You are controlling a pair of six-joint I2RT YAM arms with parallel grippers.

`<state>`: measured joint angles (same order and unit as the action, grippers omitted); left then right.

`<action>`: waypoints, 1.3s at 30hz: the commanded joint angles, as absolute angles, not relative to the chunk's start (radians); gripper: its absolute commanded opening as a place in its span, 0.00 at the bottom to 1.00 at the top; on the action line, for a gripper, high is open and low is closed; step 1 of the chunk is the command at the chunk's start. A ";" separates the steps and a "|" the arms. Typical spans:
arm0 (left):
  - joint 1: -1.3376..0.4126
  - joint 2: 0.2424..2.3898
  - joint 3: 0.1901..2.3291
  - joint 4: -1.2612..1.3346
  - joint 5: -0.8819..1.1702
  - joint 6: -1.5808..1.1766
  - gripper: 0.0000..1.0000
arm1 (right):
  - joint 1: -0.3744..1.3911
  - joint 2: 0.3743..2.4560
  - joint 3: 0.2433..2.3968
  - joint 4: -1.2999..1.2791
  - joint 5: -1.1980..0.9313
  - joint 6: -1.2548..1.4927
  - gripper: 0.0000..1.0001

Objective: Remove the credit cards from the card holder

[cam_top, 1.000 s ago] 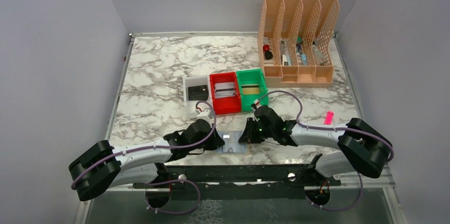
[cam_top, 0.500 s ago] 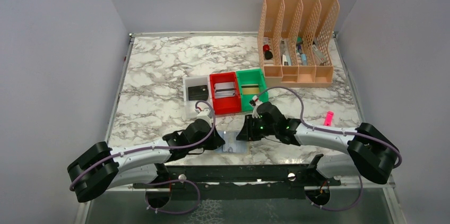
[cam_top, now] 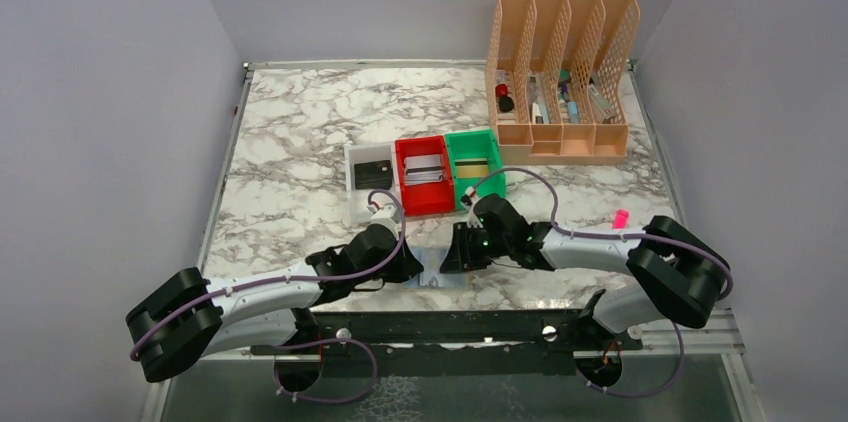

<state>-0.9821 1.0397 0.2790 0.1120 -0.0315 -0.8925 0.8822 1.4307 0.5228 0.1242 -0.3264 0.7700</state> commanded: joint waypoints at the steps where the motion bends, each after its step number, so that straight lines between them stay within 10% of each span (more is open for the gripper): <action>1: -0.983 1.046 0.297 0.111 -0.046 -0.874 0.00 | 0.888 1.417 0.556 0.035 -0.223 0.761 0.35; 19: -0.984 1.102 0.325 0.139 -0.022 -0.878 0.00 | 0.889 1.451 0.538 0.146 -0.328 0.746 0.42; 27: -0.983 1.073 0.250 0.321 0.027 -0.965 0.26 | 0.889 1.502 0.498 0.090 -0.213 0.829 0.33; 39: -0.981 1.158 0.264 0.376 0.079 -0.983 0.28 | 0.889 1.490 0.454 0.145 -0.221 0.875 0.29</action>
<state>-0.9752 1.1454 0.2562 0.2554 0.0082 -0.9508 0.8837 1.4601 0.4904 0.2119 -0.2810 0.8783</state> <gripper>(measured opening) 0.287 0.290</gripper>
